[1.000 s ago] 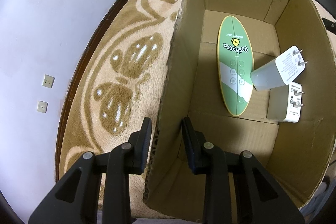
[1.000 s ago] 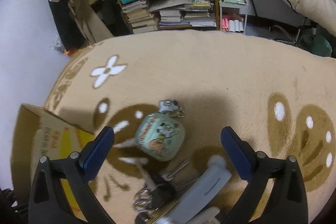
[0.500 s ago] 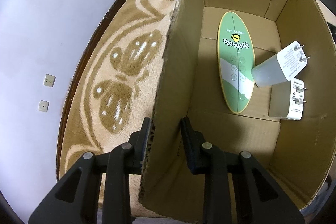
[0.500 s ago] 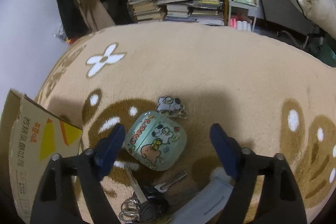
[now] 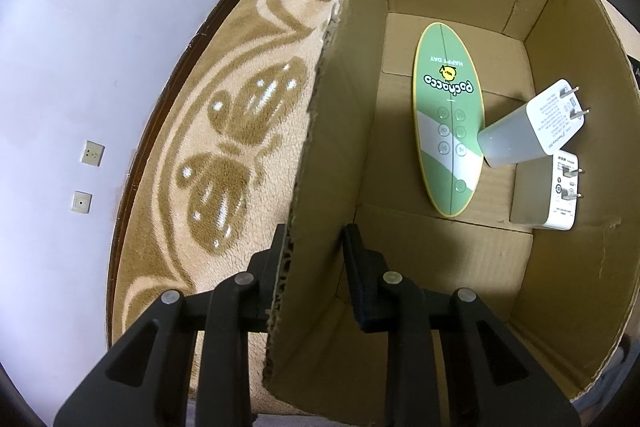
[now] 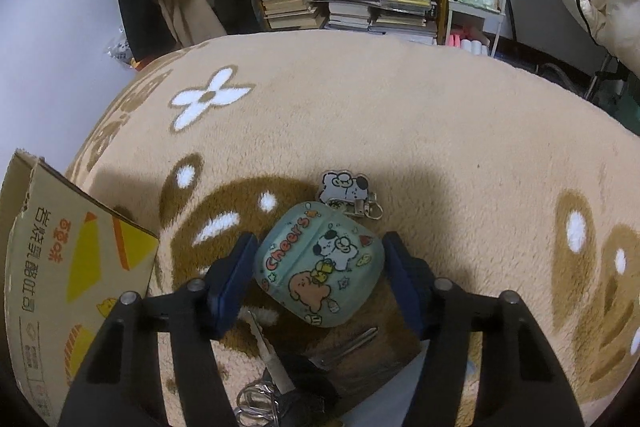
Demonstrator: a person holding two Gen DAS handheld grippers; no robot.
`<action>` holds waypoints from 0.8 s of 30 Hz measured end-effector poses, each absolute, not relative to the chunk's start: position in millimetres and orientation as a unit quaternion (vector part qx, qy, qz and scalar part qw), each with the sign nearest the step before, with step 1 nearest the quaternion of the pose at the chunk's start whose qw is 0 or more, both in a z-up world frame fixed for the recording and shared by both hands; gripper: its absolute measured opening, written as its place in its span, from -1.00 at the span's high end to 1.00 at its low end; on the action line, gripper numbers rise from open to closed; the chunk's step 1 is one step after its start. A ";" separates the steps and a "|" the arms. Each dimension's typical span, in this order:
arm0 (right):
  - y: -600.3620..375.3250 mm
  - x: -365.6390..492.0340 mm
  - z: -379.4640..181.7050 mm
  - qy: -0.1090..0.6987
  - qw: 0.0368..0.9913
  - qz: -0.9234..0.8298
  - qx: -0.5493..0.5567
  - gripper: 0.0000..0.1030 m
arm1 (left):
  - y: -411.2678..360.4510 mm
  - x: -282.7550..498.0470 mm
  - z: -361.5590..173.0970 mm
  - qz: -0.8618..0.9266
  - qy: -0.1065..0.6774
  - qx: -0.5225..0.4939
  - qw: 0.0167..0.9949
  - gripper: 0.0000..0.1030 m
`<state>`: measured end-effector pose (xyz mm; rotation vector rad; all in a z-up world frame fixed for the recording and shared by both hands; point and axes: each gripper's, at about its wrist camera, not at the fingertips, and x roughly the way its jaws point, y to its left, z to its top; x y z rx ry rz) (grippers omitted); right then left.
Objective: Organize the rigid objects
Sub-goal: 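Carry the green earbud case into the box and release it with the right gripper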
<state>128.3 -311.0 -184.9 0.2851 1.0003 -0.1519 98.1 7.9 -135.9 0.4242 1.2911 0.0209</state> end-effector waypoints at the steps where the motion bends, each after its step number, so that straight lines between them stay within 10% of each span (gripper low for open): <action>1: -310.9 127.2 -184.7 0.477 0.866 -0.072 0.134 -0.31 | 7.6 98.3 -136.1 0.010 0.597 0.196 0.778 0.49; 24: -257.3 92.3 -82.7 0.347 0.928 -0.023 0.134 -0.30 | 13.7 102.1 -134.6 0.010 0.602 0.181 0.777 0.48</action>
